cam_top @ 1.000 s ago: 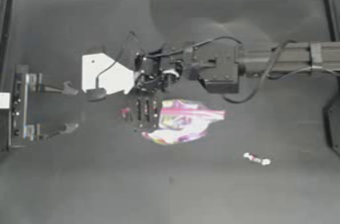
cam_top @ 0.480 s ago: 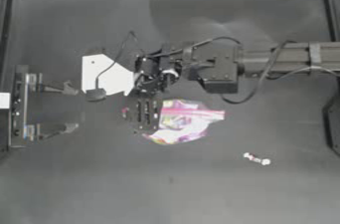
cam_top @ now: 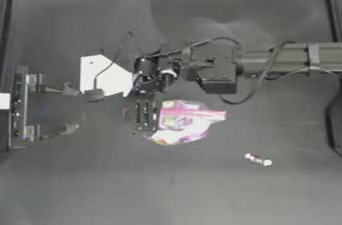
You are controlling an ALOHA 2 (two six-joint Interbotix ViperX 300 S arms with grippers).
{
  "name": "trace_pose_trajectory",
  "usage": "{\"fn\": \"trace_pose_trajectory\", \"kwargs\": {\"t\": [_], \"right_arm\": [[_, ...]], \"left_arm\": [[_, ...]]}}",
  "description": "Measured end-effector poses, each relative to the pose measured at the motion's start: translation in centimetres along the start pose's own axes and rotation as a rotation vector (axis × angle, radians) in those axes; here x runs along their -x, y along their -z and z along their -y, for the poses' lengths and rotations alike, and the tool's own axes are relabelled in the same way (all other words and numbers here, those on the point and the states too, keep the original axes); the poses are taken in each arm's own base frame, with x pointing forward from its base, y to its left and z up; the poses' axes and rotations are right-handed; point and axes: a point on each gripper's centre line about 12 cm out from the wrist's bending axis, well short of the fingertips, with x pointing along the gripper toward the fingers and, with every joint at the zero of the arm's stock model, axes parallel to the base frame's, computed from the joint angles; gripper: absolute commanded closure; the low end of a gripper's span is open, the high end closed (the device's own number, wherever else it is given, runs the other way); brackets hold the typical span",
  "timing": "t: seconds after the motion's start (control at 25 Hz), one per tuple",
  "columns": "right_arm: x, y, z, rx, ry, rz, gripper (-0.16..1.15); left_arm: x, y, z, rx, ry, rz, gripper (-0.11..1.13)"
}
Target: Put candy in bag
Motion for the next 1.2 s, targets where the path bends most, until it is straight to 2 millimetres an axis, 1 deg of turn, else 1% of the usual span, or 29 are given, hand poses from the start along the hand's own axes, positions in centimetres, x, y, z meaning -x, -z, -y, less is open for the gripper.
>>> {"fn": "trace_pose_trajectory", "kwargs": {"t": [0.12,0.52,0.8,0.96,1.2], "right_arm": [[0.3,-0.27,-0.05,0.0,-0.002,0.005,0.33],[0.53,-0.39,-0.17,-0.002,-0.01,0.002,0.36],[0.5,-0.31,-0.34,0.001,-0.013,-0.006,0.48],[0.49,-0.25,-0.31,0.009,-0.004,-0.011,0.5],[0.46,-0.19,-0.26,0.029,0.018,-0.018,0.57]], "left_arm": [[0.0,0.0,0.0,-0.002,0.0,0.0,0.02],[0.02,0.15,0.0,0.0,0.0,0.003,0.02],[0.04,0.13,0.0,-0.002,0.0,0.005,0.02],[0.05,0.19,0.0,-0.002,0.0,0.003,0.02],[0.04,0.13,0.0,0.001,0.0,0.005,0.02]]}}
